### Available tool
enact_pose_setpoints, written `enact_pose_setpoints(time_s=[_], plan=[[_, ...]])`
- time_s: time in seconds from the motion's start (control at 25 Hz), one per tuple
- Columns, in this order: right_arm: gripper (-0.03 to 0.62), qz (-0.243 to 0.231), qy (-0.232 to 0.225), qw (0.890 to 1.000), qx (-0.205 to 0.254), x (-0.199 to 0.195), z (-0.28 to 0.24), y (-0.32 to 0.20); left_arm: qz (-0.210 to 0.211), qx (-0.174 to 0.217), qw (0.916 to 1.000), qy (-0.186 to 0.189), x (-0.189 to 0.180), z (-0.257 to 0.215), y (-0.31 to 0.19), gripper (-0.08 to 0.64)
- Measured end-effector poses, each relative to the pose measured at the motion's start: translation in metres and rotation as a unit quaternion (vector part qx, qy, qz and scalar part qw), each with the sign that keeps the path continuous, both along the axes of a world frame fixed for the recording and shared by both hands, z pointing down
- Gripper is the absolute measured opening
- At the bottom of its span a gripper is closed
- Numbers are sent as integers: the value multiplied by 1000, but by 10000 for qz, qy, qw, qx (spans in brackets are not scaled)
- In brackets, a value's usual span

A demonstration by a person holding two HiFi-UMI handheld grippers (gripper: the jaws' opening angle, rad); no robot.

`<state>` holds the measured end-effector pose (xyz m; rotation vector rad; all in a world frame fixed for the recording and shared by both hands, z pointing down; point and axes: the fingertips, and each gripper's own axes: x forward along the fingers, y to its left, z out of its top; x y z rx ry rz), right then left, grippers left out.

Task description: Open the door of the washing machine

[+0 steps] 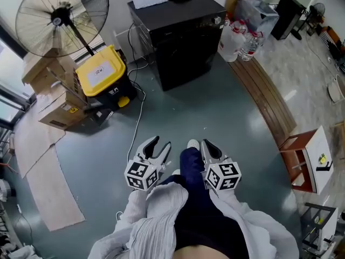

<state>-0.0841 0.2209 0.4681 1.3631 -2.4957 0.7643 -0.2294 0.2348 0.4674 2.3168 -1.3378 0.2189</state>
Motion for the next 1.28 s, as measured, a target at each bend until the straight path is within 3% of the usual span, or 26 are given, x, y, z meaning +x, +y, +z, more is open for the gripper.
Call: enact_pose_setpoints(time_s=[0.76,1.04,1.28], plan=[[11,-291,18,9990,329,32,-7,-256,-177,358,9992,-87,27,-10,-251,196],[11,-372,98,9992,76,29,15,-300,-222,91,9991,-349,11,21,-309,199],[11,-194,186,9994,-238,18,42,-347,67,-172,9981,-584,-4,57,-377,202]])
